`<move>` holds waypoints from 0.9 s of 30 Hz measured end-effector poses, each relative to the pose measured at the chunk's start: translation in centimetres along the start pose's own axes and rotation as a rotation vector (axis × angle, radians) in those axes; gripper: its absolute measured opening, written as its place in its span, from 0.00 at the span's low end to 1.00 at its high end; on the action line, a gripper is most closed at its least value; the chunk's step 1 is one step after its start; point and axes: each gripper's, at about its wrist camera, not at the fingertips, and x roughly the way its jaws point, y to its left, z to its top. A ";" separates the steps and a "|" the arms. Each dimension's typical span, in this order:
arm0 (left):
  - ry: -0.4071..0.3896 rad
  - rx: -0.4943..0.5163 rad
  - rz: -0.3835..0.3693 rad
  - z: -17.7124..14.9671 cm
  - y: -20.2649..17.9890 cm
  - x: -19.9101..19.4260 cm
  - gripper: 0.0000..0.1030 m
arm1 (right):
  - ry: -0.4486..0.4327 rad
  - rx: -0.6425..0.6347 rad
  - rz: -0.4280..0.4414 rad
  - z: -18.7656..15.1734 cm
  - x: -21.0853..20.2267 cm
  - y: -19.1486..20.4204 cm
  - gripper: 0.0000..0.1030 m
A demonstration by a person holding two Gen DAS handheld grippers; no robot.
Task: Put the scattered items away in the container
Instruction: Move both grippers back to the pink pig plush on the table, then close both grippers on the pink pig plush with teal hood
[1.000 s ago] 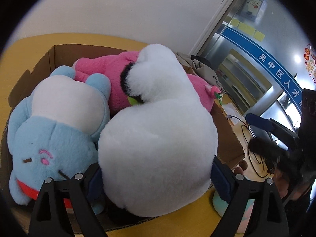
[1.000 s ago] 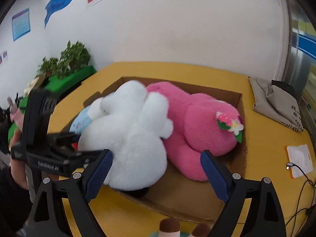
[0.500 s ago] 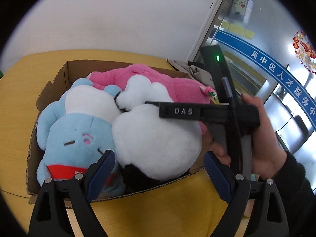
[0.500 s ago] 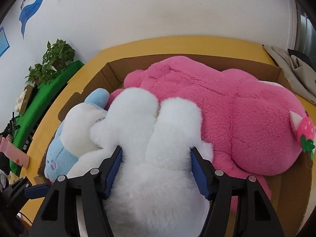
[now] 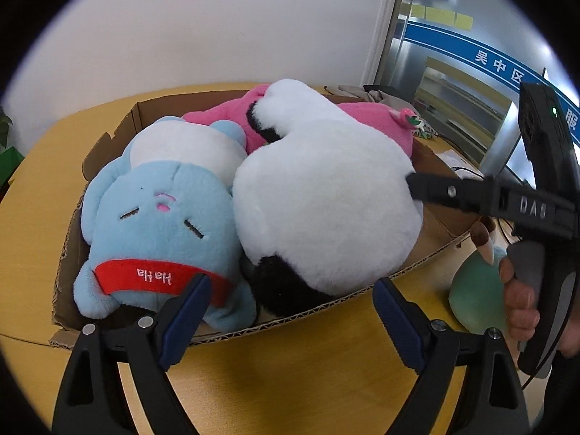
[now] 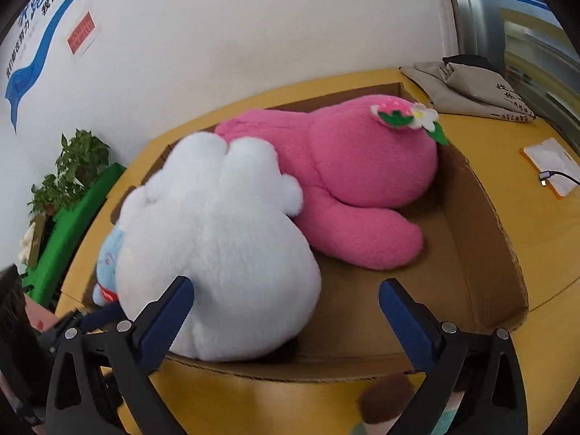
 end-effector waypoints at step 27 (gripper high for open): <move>-0.068 -0.175 -0.161 -3.6 -2.2 -6.9 0.88 | -0.167 -0.275 -0.115 -8.2 -16.5 -1.1 1.00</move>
